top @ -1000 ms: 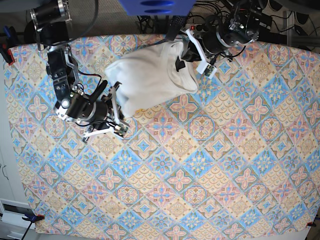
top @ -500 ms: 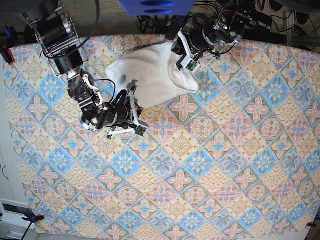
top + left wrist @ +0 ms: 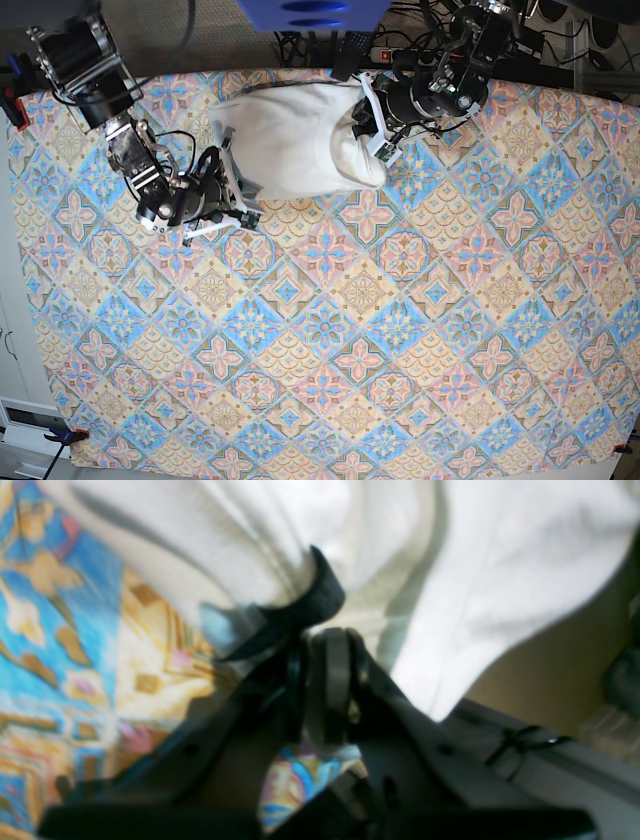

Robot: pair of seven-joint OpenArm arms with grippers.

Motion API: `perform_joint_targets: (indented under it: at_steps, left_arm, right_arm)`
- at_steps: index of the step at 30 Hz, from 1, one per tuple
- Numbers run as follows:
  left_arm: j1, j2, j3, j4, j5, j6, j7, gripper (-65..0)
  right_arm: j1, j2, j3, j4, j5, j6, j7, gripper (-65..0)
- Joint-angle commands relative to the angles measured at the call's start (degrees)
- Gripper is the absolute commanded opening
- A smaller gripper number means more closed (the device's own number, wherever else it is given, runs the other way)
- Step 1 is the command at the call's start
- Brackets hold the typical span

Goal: Fold the T-shirt properly
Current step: 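Grasp the bundle's edges with both grippers and fold it over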

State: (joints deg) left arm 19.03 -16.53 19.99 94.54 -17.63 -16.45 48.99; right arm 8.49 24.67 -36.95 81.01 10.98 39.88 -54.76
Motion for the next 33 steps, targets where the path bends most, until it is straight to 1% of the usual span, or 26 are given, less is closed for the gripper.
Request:
perform_joint_targets:
  at_steps: [1, 4, 7, 12, 14, 18, 20, 22, 24, 27, 30, 32, 33]
  left_arm:
    - [-1.14, -0.30, 0.89, -0.34, 3.78, 1.28, -0.25, -60.0]
    - [-3.42, -0.30, 2.47, -1.93, 7.65, 1.28, -0.25, -60.0]
    - [-6.06, 0.05, 2.56, -3.77, 10.55, 1.28, -0.42, -60.0]
    - [-10.19, 1.11, 2.56, -5.18, 11.52, 1.28, -1.39, -60.0]
    - [-11.25, 1.19, 2.56, -5.62, 11.52, 1.28, -1.30, -60.0]
    - [-11.51, 0.84, 2.03, -5.27, 11.43, 1.37, -1.48, -60.1]
    - [-11.07, 0.05, 1.95, -3.33, 11.43, 1.37, -1.21, -60.1]
    - [-8.78, -2.06, 1.86, 1.06, 11.34, 1.37, -1.21, -60.1]
    - [-5.44, -3.47, 0.10, 6.25, 10.81, 1.37, -1.12, -60.1]
    - [-0.08, -3.64, -3.24, 12.58, 9.85, 1.37, -1.12, -60.1]
    - [3.44, -3.47, -4.38, 16.62, 7.30, 1.37, -1.12, -60.1]
    - [5.19, -3.11, -4.38, 18.47, 4.92, 1.37, -1.12, -60.1]
    - [5.72, -1.88, -4.21, 19.17, 3.52, 1.37, -1.21, -60.1]
  right_arm:
    - [0.70, 1.84, 0.42, 2.02, 0.58, 0.12, 0.04, -60.6]
    - [-0.62, 4.39, 0.60, 5.01, 0.67, 0.12, -0.23, -60.6]
    - [-3.35, 6.59, 0.86, 8.61, 0.67, 0.12, -1.28, -60.7]
    - [-7.39, 10.19, 1.30, 14.86, 0.67, 0.12, -1.81, -60.8]
    - [-9.06, 10.46, 4.64, 17.67, 0.67, 0.12, -1.72, -60.8]
    - [-11.52, 10.28, 15.81, 20.92, 0.67, 0.12, -1.98, -60.8]
    - [-11.26, 9.93, 18.36, 20.75, 0.67, 0.12, -1.98, -60.8]
    - [-11.08, 7.82, 18.88, 20.57, 0.67, 0.12, -1.98, -60.7]
    - [-10.91, 4.92, 18.80, 19.78, 0.67, 0.12, -1.98, -60.7]
    - [-7.22, 1.58, 18.53, 16.00, 0.67, 0.12, -1.98, -60.6]
    - [-4.40, -1.50, 18.53, 11.16, 0.58, 0.12, -1.72, -60.6]
    - [-3.08, -2.56, 18.53, 8.79, 0.58, 0.12, -1.63, -60.6]
    - [-2.38, -3.00, 18.44, 7.56, 0.58, 0.12, -1.63, -60.6]
